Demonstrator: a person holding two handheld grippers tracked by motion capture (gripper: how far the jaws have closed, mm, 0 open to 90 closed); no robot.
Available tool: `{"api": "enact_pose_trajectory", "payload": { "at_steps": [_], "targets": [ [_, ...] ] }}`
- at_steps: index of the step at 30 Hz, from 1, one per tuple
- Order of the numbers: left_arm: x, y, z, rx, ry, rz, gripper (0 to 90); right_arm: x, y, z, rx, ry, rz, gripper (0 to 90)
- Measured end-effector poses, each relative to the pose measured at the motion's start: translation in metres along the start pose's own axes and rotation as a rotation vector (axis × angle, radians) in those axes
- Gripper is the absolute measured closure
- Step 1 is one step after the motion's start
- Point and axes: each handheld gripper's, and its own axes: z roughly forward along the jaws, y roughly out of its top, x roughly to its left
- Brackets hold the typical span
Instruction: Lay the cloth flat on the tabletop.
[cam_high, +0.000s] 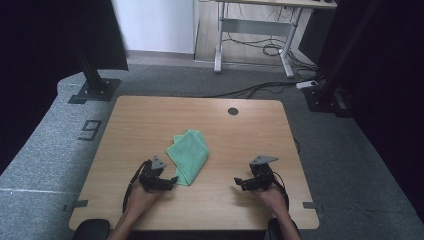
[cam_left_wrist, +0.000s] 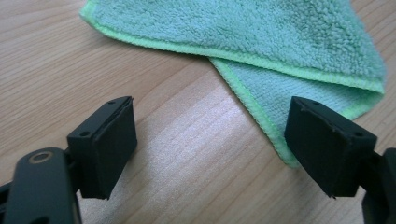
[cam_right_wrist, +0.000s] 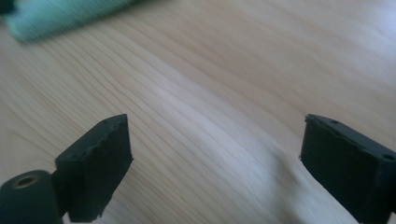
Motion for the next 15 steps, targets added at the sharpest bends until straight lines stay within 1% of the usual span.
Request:
{"api": "enact_pose_trajectory", "payload": {
  "at_steps": [1, 3, 5, 11, 15],
  "targets": [
    [0.0, 0.0, 0.0, 0.001, 0.002, -0.004, 15.5, 0.002, 0.004, 0.0, -0.008, 0.01, -0.002, 13.2],
    [0.0, 0.0, 0.0, 0.001, 0.003, -0.006, 15.0, 0.005, 0.013, 0.003, -0.018, 0.028, -0.008, 14.1],
    [0.0, 0.0, 0.0, 0.001, 0.004, -0.007, 14.9, 0.01, 0.024, 0.007, -0.025, 0.05, -0.016, 16.9],
    [0.001, 0.0, 0.0, 0.001, -0.002, -0.008, 14.3, 0.031, 0.056, 0.025, -0.031, 0.105, -0.078, 28.4],
    [0.001, -0.001, -0.001, 0.001, -0.002, -0.008, 14.2, 0.042, 0.075, 0.039, -0.03, 0.138, -0.109, 36.2]
  ]
}}
